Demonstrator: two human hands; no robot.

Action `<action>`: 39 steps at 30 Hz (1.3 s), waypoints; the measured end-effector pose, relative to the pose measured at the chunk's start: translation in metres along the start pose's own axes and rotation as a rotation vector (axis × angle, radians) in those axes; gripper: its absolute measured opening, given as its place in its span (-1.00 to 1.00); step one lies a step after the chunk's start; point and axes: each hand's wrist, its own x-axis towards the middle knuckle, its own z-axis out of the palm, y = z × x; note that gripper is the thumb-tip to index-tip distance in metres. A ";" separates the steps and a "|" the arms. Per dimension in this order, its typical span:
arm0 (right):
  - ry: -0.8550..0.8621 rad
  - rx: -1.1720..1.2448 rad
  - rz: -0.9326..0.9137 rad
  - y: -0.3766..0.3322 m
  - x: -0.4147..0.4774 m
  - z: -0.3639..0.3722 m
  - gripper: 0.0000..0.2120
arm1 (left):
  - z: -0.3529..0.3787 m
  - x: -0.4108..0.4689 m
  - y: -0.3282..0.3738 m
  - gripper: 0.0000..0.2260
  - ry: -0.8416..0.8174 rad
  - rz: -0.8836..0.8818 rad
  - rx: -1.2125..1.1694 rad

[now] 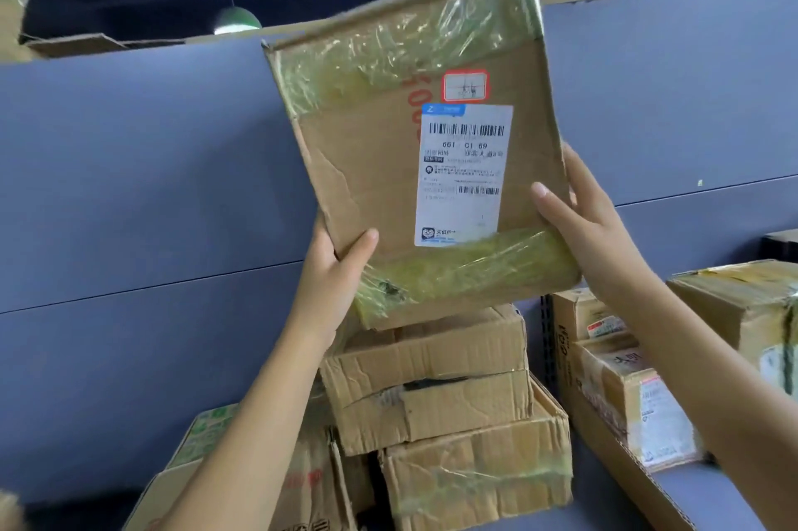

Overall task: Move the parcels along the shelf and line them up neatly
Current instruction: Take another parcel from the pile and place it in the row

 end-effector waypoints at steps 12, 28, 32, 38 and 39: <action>-0.152 0.215 -0.063 -0.019 -0.009 0.068 -0.42 | -0.097 -0.021 0.038 -0.13 -0.027 0.015 -0.183; -0.365 0.317 0.001 -0.044 -0.052 0.175 -0.42 | -0.198 -0.096 0.045 -0.76 0.179 -0.283 -0.117; -0.334 0.355 0.058 -0.049 -0.067 0.190 -0.51 | -0.209 -0.115 0.053 -0.81 0.216 -0.338 -0.142; -0.334 0.337 0.044 -0.075 -0.077 0.206 -0.52 | -0.221 -0.140 0.075 -0.82 0.299 -0.301 -0.124; -0.338 0.339 0.040 -0.079 -0.079 0.208 -0.52 | -0.223 -0.144 0.079 -0.82 0.312 -0.295 -0.115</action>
